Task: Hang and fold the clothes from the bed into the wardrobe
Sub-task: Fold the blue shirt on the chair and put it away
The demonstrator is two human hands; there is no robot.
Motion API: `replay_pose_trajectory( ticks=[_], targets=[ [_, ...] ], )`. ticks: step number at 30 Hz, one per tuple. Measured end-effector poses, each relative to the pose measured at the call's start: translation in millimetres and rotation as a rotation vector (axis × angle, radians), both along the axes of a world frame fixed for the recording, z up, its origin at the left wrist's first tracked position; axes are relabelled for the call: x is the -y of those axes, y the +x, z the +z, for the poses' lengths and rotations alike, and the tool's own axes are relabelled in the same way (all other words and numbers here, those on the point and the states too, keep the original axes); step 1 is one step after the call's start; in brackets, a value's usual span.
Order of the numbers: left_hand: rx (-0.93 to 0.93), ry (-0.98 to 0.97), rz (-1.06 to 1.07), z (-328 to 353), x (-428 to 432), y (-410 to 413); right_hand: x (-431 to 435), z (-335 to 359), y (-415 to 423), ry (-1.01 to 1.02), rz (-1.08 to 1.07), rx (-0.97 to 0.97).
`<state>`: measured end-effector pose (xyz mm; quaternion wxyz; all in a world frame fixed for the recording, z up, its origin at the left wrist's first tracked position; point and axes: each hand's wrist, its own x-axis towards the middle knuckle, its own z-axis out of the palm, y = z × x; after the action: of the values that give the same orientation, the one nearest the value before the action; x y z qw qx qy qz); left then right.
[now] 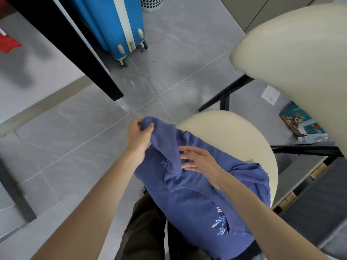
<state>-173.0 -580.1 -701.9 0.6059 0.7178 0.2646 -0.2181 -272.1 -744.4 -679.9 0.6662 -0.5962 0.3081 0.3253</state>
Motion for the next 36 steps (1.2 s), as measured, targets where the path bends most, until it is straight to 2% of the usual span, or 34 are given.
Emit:
replay_pose_trajectory(
  ticks=[2,5,9,12,16,20,22,24,28,30,31,34,36],
  targets=[
    [0.156,0.124,-0.060,4.1,-18.6,9.8,-5.8,-1.6,5.7,-0.071,0.084,0.022],
    [0.287,0.166,-0.123,11.6,-33.4,19.4,-14.4,-5.7,13.2,-0.180,0.136,0.046],
    [0.405,0.154,-0.233,17.7,-28.5,17.2,-12.7,-9.7,10.8,-0.314,-0.007,0.095],
    [0.408,0.102,-0.377,21.4,-9.7,2.0,0.3,-10.4,3.9,-0.454,-0.180,0.133],
    [0.331,0.005,-0.629,18.9,25.7,-35.8,29.0,-10.9,-7.9,-0.602,-0.381,0.083],
    [0.122,0.038,-1.025,-2.1,40.1,-73.3,54.4,-10.6,-29.5,-0.648,-0.494,0.029],
    [0.030,0.077,-1.152,-7.3,37.8,-81.7,63.3,-10.5,-40.1,-0.685,-0.474,0.028],
    [0.086,0.136,-1.144,-6.3,37.0,-82.4,73.1,-8.9,-52.0,-0.754,-0.416,0.046],
    [0.531,0.312,-0.982,6.4,32.9,-65.8,90.7,-5.5,-76.9,-0.973,-0.223,0.122],
    [0.723,0.446,-1.002,8.7,34.0,-51.9,102.3,-7.0,-90.0,-1.089,-0.124,0.119],
    [0.740,0.513,-1.054,7.2,35.9,-44.5,108.8,-8.9,-96.0,-1.114,-0.079,0.099],
    [0.455,0.653,-1.312,1.2,44.6,-24.2,127.3,-15.8,-109.2,-1.043,0.058,-0.032],
    [0.376,0.708,-1.462,-4.8,51.0,-17.3,133.8,-20.6,-113.8,-1.009,0.144,-0.111]
  ],
)
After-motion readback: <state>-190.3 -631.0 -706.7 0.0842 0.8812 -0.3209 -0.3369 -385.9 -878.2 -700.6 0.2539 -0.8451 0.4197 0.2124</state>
